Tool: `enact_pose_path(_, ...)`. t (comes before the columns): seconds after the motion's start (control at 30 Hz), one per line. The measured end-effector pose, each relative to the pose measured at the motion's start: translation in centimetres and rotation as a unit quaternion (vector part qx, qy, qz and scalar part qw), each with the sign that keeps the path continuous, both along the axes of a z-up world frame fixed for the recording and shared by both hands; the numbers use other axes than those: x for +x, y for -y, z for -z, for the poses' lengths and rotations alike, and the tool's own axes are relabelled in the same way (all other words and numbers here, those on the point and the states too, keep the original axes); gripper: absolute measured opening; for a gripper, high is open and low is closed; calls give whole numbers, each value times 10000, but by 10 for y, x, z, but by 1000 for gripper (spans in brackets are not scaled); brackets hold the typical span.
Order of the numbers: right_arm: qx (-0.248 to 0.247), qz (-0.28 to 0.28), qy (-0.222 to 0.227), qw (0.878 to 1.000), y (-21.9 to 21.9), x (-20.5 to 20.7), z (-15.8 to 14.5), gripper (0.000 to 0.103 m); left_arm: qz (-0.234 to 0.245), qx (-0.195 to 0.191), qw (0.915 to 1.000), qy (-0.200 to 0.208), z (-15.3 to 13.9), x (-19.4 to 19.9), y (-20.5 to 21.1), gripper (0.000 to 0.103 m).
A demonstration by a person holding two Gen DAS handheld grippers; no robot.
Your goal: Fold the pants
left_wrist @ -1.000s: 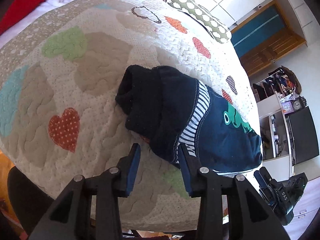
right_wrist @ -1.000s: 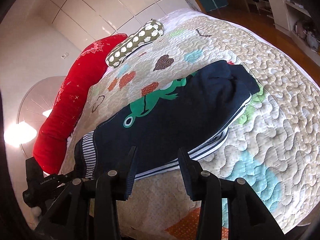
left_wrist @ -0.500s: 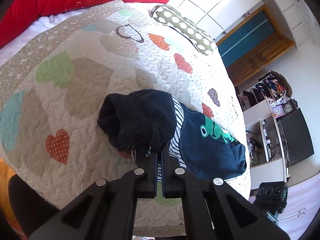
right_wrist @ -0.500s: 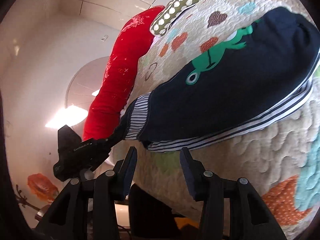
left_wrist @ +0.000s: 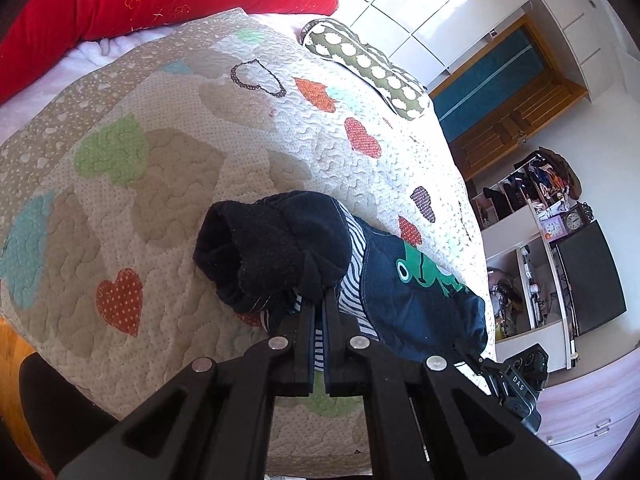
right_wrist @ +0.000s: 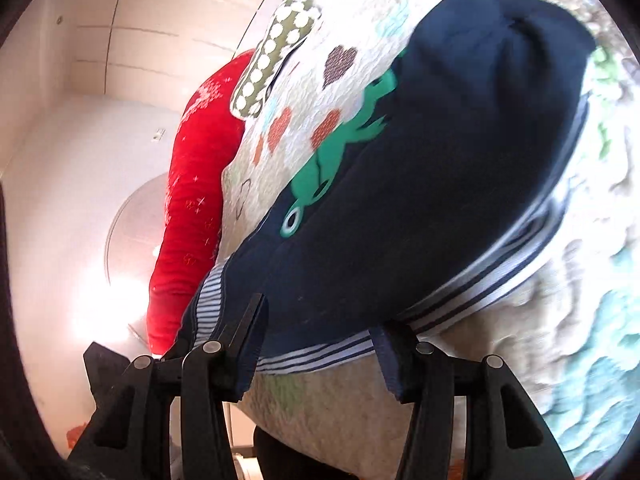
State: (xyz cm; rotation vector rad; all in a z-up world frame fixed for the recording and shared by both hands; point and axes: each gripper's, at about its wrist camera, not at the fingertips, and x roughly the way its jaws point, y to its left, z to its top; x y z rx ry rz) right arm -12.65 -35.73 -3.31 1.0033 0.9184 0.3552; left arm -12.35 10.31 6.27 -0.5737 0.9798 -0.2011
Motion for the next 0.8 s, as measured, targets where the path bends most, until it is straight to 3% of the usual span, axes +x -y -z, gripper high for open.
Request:
enact_pose_path(0.07,-155,363,-31,9992,22,-5,-3,50,-26,2,10000,7,0,2,0,2)
enact_pose_path(0.13,-342,575,-57,9977,37,-5,-9,16,-41,-7,10000,5,-1,6,-1,2)
enact_pose_path(0.23,-512,527,93,9973,43,2,-29,7,-52,12,10000,1,-3,19,-2,2)
enact_pose_path(0.37,-944,243,393,9945,39,27,-65,7,-74,165,9998,44,-11,56,1,2)
enact_pose_path(0.5,-1427,40,560,9882,43,83,-89,7,-98,522,9986,-21,-13,121,6,2)
enact_pose_path(0.6,-1875,-21,495,9810,35,132,-91,7,-88,718,9973,-154,-5,176,8,3)
enact_pose_path(0.7,-2158,-53,349,9758,40,169,-77,8,-17,453,9981,-416,14,220,1,3)
enact_pose_path(0.77,-2504,37,206,9679,41,192,-71,19,-14,146,9982,-582,27,236,-8,4)
enact_pose_path(0.8,-2631,75,147,9646,42,198,-69,32,-28,44,9980,-637,31,239,-12,4)
